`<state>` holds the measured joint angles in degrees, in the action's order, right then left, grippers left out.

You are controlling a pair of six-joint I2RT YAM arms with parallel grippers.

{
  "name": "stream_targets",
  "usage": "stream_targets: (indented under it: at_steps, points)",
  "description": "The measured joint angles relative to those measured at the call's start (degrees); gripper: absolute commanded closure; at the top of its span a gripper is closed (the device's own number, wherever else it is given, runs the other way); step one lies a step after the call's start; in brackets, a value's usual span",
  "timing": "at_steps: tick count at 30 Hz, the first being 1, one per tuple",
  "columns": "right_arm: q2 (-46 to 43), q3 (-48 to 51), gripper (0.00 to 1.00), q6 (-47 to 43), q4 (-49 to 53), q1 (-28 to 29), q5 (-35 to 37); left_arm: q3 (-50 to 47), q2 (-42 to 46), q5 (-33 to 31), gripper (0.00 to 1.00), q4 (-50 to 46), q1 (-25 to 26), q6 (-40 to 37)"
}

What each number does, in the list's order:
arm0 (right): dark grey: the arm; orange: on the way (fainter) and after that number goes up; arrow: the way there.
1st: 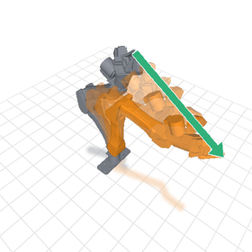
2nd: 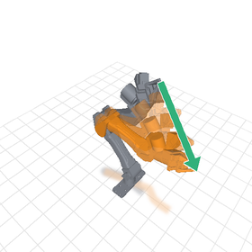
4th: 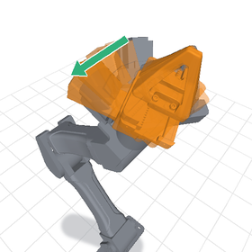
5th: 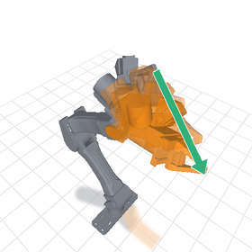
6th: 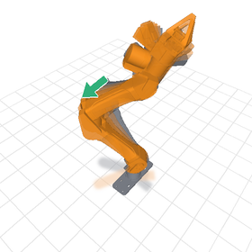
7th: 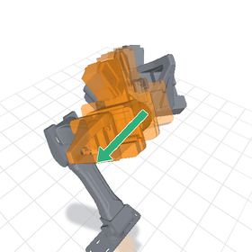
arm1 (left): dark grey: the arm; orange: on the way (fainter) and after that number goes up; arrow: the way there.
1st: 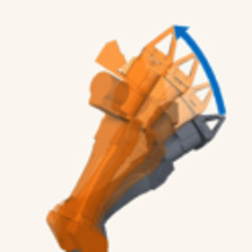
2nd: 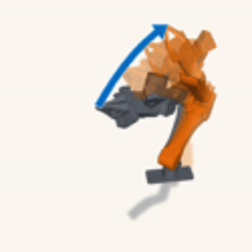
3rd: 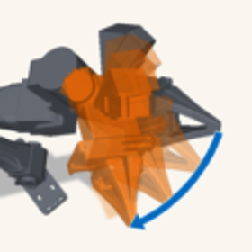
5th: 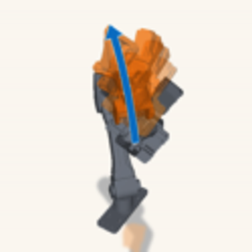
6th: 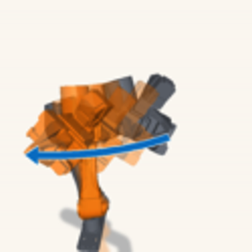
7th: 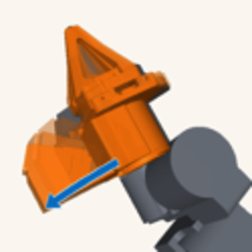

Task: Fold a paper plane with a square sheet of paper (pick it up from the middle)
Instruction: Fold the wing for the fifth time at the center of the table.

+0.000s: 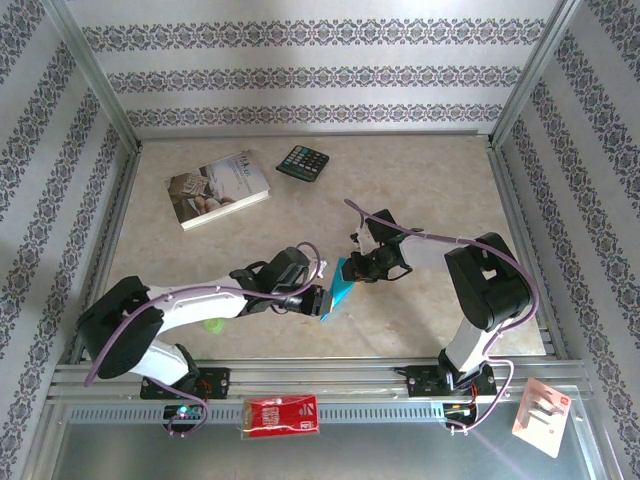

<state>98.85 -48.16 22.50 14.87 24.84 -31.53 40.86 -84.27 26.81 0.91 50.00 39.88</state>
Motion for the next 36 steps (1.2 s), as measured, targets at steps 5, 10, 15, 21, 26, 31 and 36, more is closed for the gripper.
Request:
stream_targets:
  at_steps: [5, 10, 15, 21, 26, 31, 36]
  points:
    - [0.0, 0.0, 0.76, 0.0, 0.0, 0.0, 0.0, 3.1, -5.6, 3.0, 0.86, 1.5, 0.2, 0.0]
    - [0.0, 0.0, 0.76, 0.0, 0.0, 0.0, 0.0, 5.6, -9.6, 4.7, 0.88, 1.8, 0.2, 0.0]
    - [0.0, 0.0, 0.76, 0.0, 0.0, 0.0, 0.0, 5.7, -11.2, 4.7, 0.89, 2.1, -0.2, 0.0]
    - [0.0, 0.0, 0.76, 0.0, 0.0, 0.0, 0.0, 5.7, -11.9, 4.7, 0.9, 2.1, -1.2, 0.0]
    - [0.0, 0.0, 0.76, 0.0, 0.0, 0.0, 0.0, 5.7, -12.0, 4.8, 0.9, 2.1, -2.0, 0.0]
    - [0.0, 0.0, 0.76, 0.0, 0.0, 0.0, 0.0, 5.7, -12.6, 5.0, 0.9, 2.1, -2.4, 0.0]
    - [0.0, 0.0, 0.76, 0.0, 0.0, 0.0, 0.0, 5.7, -12.9, 5.1, 0.9, 2.1, -2.9, 0.0]
